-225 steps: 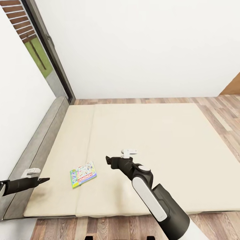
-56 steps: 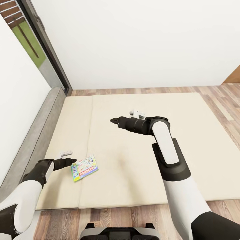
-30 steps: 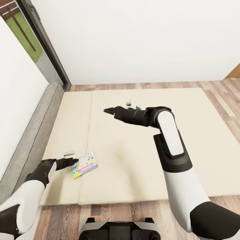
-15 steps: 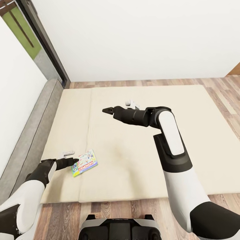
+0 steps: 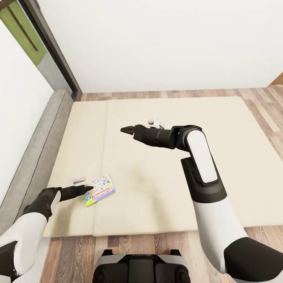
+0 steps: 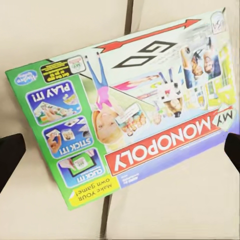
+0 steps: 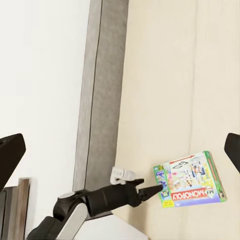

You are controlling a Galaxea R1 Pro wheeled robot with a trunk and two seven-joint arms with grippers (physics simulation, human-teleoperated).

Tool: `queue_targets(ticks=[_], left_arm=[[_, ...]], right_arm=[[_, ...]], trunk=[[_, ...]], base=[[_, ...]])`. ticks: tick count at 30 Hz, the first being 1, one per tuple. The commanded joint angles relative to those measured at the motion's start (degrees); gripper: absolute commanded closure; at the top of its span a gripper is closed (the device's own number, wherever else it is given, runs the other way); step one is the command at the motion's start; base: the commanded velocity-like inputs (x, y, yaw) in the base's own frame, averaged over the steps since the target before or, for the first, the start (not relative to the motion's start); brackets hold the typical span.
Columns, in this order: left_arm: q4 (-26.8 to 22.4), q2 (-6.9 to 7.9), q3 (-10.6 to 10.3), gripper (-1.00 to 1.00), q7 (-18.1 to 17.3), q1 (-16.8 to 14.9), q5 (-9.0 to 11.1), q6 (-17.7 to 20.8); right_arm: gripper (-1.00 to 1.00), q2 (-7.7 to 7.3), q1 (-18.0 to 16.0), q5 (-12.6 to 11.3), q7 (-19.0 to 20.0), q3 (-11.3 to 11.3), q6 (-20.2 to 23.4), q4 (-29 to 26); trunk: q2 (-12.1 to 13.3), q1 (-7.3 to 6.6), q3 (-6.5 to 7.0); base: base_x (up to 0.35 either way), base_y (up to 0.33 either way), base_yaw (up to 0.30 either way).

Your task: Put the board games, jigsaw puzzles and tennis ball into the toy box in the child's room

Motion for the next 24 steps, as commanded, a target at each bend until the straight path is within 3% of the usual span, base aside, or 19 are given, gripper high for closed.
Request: queue_targets(ticks=[1, 7, 24], left_arm=[[-0.07, 0.54, 0.48, -1.00, -2.41, -0.06, -0.48, 0.95], [-0.15, 2.14, 0.51, -1.00, -5.97, -0.08, -0.16, 2.25], [-0.72, 2.67, 0.49, -1.00, -6.58, -0.08, 0.12, 2.21]], right_arm=[[-1.00, 0.02, -0.05, -0.52, -0.60, -0.01, 0.13, -0.04], [-1.00, 0.02, -0.05, -0.52, -0.60, -0.01, 0.12, -0.03], [-1.00, 0.02, -0.08, -0.52, -0.60, -0.01, 0.18, -0.03]], trunk=[[-0.10, 0.03, -0.17], [-0.10, 0.03, -0.74], [-0.10, 0.03, -2.33]], base=[[0.000, 0.000, 0.000], [0.000, 0.000, 0.000], [0.000, 0.000, 0.000]])
